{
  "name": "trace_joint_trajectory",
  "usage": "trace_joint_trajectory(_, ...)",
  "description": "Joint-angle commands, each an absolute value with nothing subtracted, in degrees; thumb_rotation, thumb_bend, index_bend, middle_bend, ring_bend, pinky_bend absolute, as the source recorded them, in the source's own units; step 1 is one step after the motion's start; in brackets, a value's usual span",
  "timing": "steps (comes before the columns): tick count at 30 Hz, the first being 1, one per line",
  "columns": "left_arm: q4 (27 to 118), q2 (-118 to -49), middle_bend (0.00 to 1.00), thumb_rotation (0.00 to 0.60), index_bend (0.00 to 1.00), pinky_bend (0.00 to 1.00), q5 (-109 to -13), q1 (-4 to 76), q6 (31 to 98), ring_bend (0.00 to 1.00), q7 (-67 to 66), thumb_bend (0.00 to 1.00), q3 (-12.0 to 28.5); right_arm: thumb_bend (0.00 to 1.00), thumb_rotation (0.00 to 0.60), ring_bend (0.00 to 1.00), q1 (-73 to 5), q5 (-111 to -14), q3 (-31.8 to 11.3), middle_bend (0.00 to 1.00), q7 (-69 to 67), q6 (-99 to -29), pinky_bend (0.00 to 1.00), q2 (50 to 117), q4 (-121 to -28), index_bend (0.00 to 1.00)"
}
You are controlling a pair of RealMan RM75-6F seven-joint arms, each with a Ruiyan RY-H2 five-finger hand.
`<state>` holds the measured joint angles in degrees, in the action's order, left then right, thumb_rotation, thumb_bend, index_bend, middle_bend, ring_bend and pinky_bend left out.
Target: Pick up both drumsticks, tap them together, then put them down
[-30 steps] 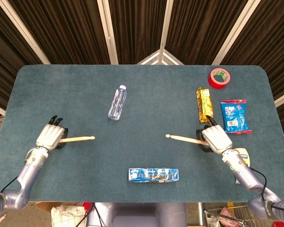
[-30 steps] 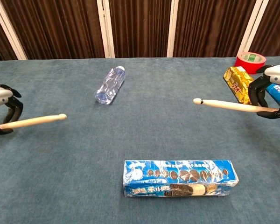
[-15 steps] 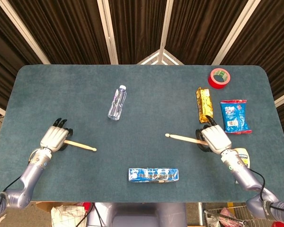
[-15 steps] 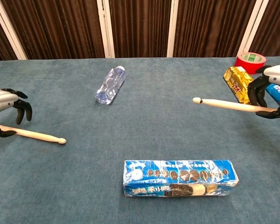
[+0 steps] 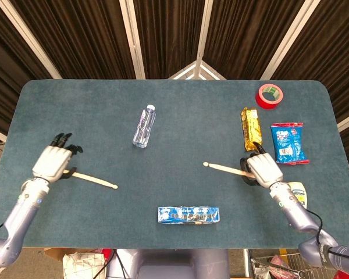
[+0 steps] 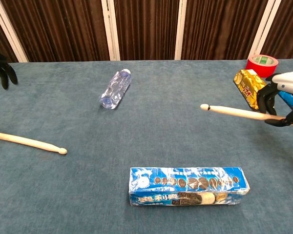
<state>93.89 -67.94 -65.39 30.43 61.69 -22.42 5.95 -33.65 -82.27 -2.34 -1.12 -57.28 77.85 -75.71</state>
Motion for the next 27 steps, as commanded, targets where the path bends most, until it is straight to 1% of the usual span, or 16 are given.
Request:
trace_joint_trajectory(1,97.05,-64.73,0.36,0.600,0.30,0.00,-63.20,28.80,64.16,0.05,-21.67,0.45,7.56,0.45,0.600,0.42,-33.52,-83.19,-1.56,0.63,-1.03,-57.14,0.04,78.66,-75.60,0.77)
trace_joint_trajectory(6,97.97,-62.30,0.36,0.600,0.30,0.00,-62.06,27.84,64.62,0.05,-19.54,0.45,8.16,0.45,0.600,0.42,-33.46,-83.72,-0.83,0.63,-0.07,-56.55,0.04,80.23,-75.45,0.77)
trace_joint_trajectory(9,97.65,-61.95,0.36,0.600,0.30,0.00,-61.95,27.63,64.40,0.05,-18.82,0.45,8.10,0.45,0.600,0.42,-33.50,-83.38,-0.80,0.63,0.67,-56.00,0.04,81.05,-75.54,0.77)
trace_joint_trajectory(12,97.30,-61.98,0.36,0.600,0.32,0.00,-61.86,27.70,63.86,0.05,-18.37,0.45,8.00,0.45,0.600,0.42,-33.52,-82.21,-1.10,0.63,2.46,-55.28,0.04,81.88,-75.70,0.76)
trace_joint_trajectory(14,96.92,-62.27,0.36,0.600,0.32,0.00,-61.80,27.81,63.56,0.05,-18.32,0.45,7.90,0.45,0.600,0.42,-33.57,-80.73,-1.56,0.62,4.56,-54.64,0.04,82.54,-75.97,0.74)
trace_joint_trajectory(17,96.51,-62.73,0.35,0.600,0.32,0.00,-61.90,27.95,63.30,0.05,-18.55,0.45,7.68,0.45,0.600,0.41,-33.63,-78.04,-2.28,0.58,8.38,-53.68,0.04,83.26,-76.64,0.70)
trace_joint_trajectory(22,96.10,-63.30,0.36,0.600,0.32,0.00,-61.98,28.16,62.93,0.05,-18.93,0.45,7.38,0.44,0.600,0.39,-33.61,-72.36,-3.46,0.52,13.93,-51.94,0.04,83.87,-78.36,0.56)
trace_joint_trajectory(23,96.02,-63.37,0.36,0.600,0.32,0.00,-62.00,28.17,62.93,0.05,-18.95,0.45,7.36,0.43,0.600,0.38,-33.64,-71.29,-3.65,0.51,14.72,-51.59,0.04,83.83,-78.79,0.54)
trace_joint_trajectory(25,95.79,-63.53,0.36,0.600,0.32,0.00,-61.94,28.21,62.86,0.05,-19.05,0.45,7.29,0.39,0.600,0.37,-33.72,-68.41,-4.23,0.48,16.69,-50.86,0.04,83.47,-80.20,0.45)
trace_joint_trajectory(27,95.60,-63.59,0.35,0.600,0.32,0.00,-61.90,28.21,62.84,0.05,-19.12,0.45,7.24,0.37,0.600,0.37,-33.87,-66.06,-4.71,0.47,18.80,-50.71,0.04,83.01,-81.36,0.40)
